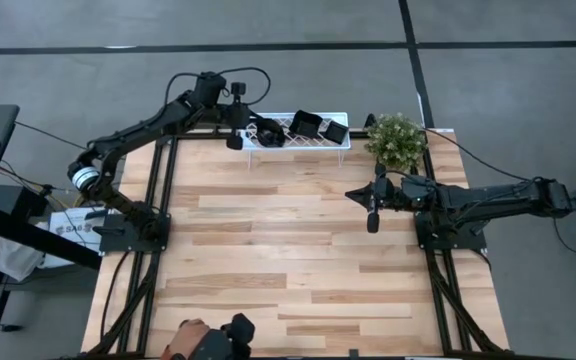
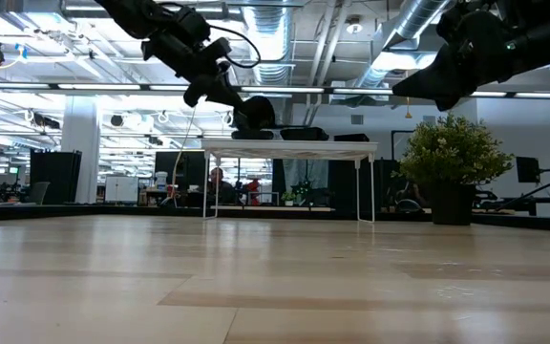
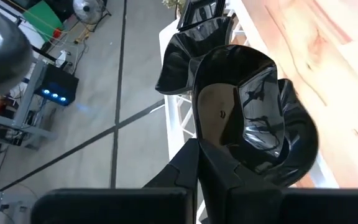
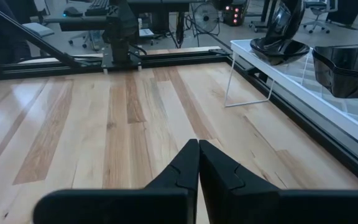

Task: Pick & Place Mini shaped plates
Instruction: Stack the black leaf-shaped plate on top of the black leaf-shaped plate on the shelf

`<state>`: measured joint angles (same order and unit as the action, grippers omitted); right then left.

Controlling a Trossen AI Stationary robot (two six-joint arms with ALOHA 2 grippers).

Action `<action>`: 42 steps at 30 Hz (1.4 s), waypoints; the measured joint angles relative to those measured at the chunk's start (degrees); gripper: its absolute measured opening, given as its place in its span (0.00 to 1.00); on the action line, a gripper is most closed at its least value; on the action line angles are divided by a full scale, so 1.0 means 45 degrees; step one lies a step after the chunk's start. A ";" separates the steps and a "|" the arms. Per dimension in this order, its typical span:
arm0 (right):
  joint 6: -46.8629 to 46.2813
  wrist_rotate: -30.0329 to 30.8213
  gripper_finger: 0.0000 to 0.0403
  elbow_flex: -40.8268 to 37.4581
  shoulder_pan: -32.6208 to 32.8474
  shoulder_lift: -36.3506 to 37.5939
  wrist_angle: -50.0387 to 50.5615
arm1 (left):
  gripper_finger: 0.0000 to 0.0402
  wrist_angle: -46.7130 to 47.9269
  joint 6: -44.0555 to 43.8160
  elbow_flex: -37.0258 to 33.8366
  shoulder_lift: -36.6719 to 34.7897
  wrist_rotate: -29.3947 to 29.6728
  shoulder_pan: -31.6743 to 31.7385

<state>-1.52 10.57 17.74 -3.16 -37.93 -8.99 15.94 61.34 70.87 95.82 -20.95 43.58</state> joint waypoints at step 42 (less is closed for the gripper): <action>-0.0005 0.0000 0.01 0.0000 0.0004 0.0000 -0.0011 | 0.18 0.0255 -0.0725 -0.0350 -0.1114 -0.0228 -0.0031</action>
<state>-1.54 10.57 17.74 -3.14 -37.93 -9.04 17.09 58.08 69.30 90.80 -21.98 43.44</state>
